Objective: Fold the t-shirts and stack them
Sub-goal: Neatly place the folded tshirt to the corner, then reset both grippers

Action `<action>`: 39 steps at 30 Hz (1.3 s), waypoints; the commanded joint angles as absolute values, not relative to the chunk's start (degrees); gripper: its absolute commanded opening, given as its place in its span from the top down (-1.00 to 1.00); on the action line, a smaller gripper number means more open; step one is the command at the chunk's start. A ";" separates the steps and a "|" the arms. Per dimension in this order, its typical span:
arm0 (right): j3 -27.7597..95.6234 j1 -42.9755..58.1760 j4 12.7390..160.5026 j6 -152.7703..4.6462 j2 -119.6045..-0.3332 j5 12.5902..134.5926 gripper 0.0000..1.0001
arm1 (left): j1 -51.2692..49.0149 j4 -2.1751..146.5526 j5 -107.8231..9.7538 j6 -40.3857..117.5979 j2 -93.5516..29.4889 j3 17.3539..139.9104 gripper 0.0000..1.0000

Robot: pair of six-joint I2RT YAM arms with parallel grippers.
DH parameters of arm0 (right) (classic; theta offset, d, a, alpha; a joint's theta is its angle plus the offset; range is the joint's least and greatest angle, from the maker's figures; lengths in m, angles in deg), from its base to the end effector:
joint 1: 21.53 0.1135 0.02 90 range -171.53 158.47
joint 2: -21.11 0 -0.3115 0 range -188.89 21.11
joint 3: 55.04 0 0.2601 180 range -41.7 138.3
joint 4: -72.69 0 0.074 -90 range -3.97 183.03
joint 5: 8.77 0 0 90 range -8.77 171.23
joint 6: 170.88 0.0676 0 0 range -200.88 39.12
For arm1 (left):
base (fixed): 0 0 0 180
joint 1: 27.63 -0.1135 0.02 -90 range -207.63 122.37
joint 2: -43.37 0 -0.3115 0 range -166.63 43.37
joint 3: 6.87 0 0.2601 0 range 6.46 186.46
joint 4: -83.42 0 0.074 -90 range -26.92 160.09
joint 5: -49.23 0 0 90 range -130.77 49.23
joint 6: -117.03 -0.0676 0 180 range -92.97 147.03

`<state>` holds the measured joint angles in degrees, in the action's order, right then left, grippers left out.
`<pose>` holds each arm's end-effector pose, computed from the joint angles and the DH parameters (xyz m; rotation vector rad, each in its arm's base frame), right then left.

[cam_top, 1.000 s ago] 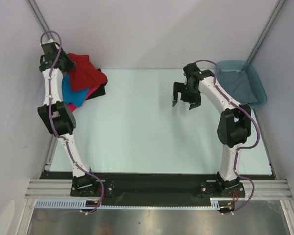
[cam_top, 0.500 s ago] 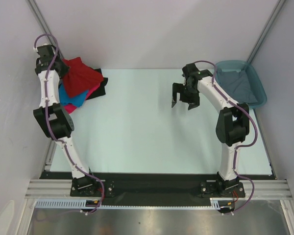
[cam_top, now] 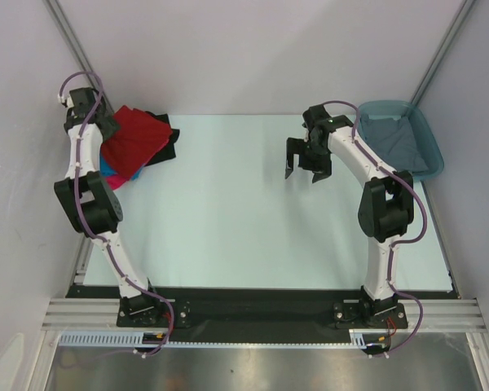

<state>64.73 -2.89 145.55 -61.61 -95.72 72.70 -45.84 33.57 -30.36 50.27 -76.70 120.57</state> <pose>0.4409 0.1593 0.2725 -0.0219 2.8361 0.3631 0.5069 0.1796 0.3216 -0.9006 2.1194 0.1650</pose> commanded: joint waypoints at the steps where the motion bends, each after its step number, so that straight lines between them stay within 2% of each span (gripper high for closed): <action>1: 66.84 -2.98 145.97 -62.51 -95.34 71.83 -0.99 | -45.73 34.93 -25.92 49.79 -74.05 121.25 -0.45; 2: 66.84 -3.07 145.97 -62.51 -95.34 71.83 -0.99 | -45.82 34.75 -24.53 49.70 -74.13 121.60 -0.69; 3: 66.93 -3.07 145.97 -62.51 -95.43 71.74 -0.99 | -45.73 34.49 -23.64 49.70 -74.31 122.12 -0.82; 5: 67.02 -2.98 146.05 -62.51 -95.61 71.65 -0.99 | -45.73 33.87 -21.62 49.35 -74.40 123.09 -0.99; 11: 67.37 -3.07 146.14 -62.42 -96.13 71.13 -0.99 | -45.12 35.63 -21.96 48.47 -71.51 121.69 -1.00; 15: 68.34 -3.16 146.84 -62.24 -96.84 70.51 -0.99 | -42.49 36.34 -27.83 48.30 -68.34 119.93 -1.00; 20: 69.22 -3.25 147.81 -60.75 -95.87 73.32 -1.00 | -33.53 32.13 -29.87 48.37 -64.83 118.70 -0.99; 25: 70.09 -2.63 148.43 -59.78 -94.73 75.95 -0.99 | -23.53 27.02 -37.95 53.75 -63.33 115.19 -1.00; 31: 66.50 0.97 146.58 -59.61 -92.88 77.54 -0.99 | -11.74 21.49 -34.45 51.82 -61.92 114.92 -0.99; 39: 61.75 4.40 144.91 -57.07 -90.43 78.06 -1.00 | -10.40 20.25 -32.43 51.99 -58.32 112.20 -1.00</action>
